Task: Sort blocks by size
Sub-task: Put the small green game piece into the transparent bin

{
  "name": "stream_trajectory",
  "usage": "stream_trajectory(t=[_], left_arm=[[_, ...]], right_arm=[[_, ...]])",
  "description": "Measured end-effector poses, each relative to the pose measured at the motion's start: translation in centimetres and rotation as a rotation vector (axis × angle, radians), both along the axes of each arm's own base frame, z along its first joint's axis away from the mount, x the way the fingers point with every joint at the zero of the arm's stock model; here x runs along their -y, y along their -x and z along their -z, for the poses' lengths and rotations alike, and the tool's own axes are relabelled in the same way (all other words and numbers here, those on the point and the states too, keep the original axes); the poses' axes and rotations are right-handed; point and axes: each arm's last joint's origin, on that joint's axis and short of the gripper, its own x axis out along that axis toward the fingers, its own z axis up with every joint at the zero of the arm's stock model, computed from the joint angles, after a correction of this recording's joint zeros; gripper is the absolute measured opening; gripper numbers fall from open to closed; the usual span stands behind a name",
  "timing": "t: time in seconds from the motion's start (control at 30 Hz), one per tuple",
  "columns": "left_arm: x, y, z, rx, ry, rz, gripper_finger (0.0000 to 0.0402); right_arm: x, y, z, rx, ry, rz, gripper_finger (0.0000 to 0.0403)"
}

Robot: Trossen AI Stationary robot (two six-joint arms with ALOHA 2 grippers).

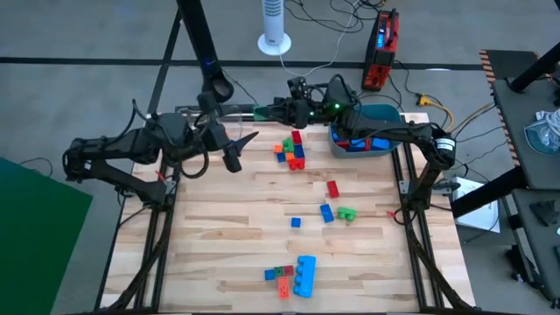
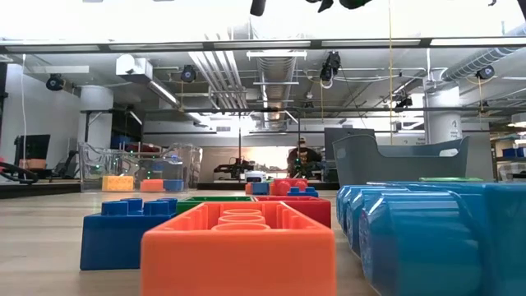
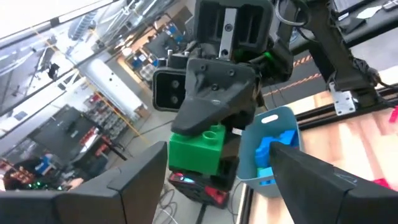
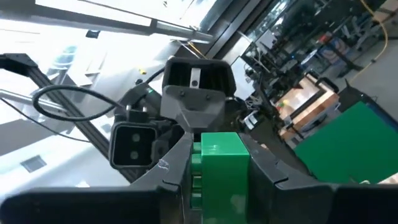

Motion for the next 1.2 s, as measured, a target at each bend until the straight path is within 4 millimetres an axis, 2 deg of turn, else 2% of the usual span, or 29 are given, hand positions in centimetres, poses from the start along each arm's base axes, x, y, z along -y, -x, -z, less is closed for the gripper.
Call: stream_trajectory(t=[0.33,0.6,0.73,0.87,1.13,1.2], left_arm=[[-1.4,-1.0,0.4,-0.019,-0.006,0.076,0.0268],[-1.6,-2.4,1.1,-0.039,-0.001,0.110,0.0268],[-1.6,-2.4,1.1,-0.038,0.000,0.124,0.0262],[-1.7,-2.2,1.0,-0.037,-0.008,0.122,0.0227],[-1.7,-1.9,1.0,-0.061,-0.043,0.123,0.0126],[-1.7,-1.9,1.0,-0.062,-0.045,0.122,0.0124]], right_arm=[[-0.5,-0.1,0.1,-0.011,0.006,-0.032,0.0084],[-0.5,-0.2,0.4,-0.041,0.013,-0.052,0.0084],[-0.6,-0.3,0.6,-0.054,0.010,-0.056,0.0084],[-0.6,-0.3,0.6,-0.058,0.016,-0.074,0.0084],[-0.7,-0.3,0.6,-0.062,0.018,-0.089,0.0084],[-0.7,-0.3,0.6,-0.062,0.018,-0.091,0.0084]])
